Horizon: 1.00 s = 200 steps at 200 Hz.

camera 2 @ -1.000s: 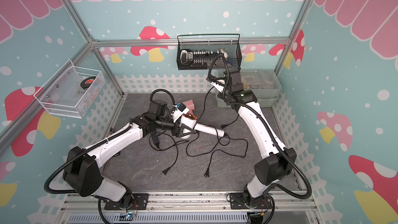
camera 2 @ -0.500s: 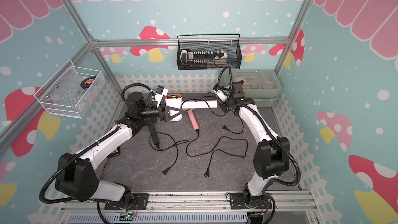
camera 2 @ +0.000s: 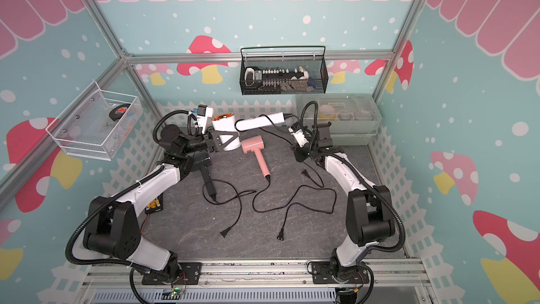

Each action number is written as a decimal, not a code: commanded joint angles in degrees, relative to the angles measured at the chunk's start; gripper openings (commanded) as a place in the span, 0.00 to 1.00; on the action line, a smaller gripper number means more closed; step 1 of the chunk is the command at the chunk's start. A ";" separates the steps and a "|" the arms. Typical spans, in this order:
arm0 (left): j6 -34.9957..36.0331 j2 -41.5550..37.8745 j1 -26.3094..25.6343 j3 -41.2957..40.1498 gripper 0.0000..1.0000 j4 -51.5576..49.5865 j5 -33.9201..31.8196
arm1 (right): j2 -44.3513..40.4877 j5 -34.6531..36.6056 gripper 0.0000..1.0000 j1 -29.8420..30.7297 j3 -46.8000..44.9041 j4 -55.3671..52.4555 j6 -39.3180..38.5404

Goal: Wrap the cord around the hair dryer
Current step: Wrap the power cord around the hair dryer.

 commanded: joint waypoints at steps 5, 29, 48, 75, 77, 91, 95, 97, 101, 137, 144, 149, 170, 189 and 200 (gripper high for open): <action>-4.36 1.58 1.43 3.10 0.00 8.59 -4.52 | -3.45 1.49 0.00 3.41 -4.87 4.88 0.51; -3.31 3.23 1.73 5.55 0.00 7.12 -6.44 | -5.76 6.33 0.00 8.61 -10.75 7.96 -1.41; -1.58 4.14 1.80 6.79 0.00 5.33 -7.94 | -7.04 9.89 0.00 12.77 -14.98 10.67 -2.25; 0.41 4.75 2.13 7.90 0.00 3.07 -9.08 | -8.52 13.29 0.00 16.33 -20.53 14.39 -2.67; 0.65 4.80 2.14 7.98 0.00 2.80 -9.11 | -8.56 13.62 0.00 16.54 -20.75 14.50 -2.79; 1.79 4.68 2.41 8.20 0.00 1.51 -9.78 | -8.41 15.73 0.00 17.99 -22.23 14.10 -4.10; 2.04 4.66 2.49 8.25 0.00 1.22 -9.95 | -8.30 16.42 0.00 18.33 -22.46 13.95 -4.37; 2.18 4.64 2.54 8.29 0.00 1.00 -9.99 | -8.19 16.77 0.00 18.49 -22.62 13.75 -4.47; 2.41 4.72 2.63 8.45 0.00 0.61 -10.08 | -8.05 17.26 0.00 18.63 -22.79 13.38 -4.81; 3.24 4.67 3.37 8.87 0.00 -0.36 -11.90 | -7.74 19.12 0.00 20.20 -22.05 10.14 -6.79; 3.39 4.67 3.54 8.99 0.00 -0.34 -12.28 | -7.32 19.50 0.00 20.50 -21.62 9.19 -7.28; 3.53 4.71 3.63 9.21 0.00 -0.61 -12.49 | -7.05 19.73 0.00 20.81 -21.20 8.38 -7.70; 4.35 4.56 4.16 9.78 0.00 -1.30 -13.72 | -6.59 21.29 0.00 22.31 -20.41 5.72 -9.29; 4.59 4.63 5.21 10.20 0.00 -1.60 -14.55 | -6.69 22.23 0.00 23.43 -20.38 3.56 -10.27; 4.32 4.63 5.81 10.49 0.00 -1.58 -14.88 | -6.75 22.96 0.00 24.15 -20.47 2.36 -10.67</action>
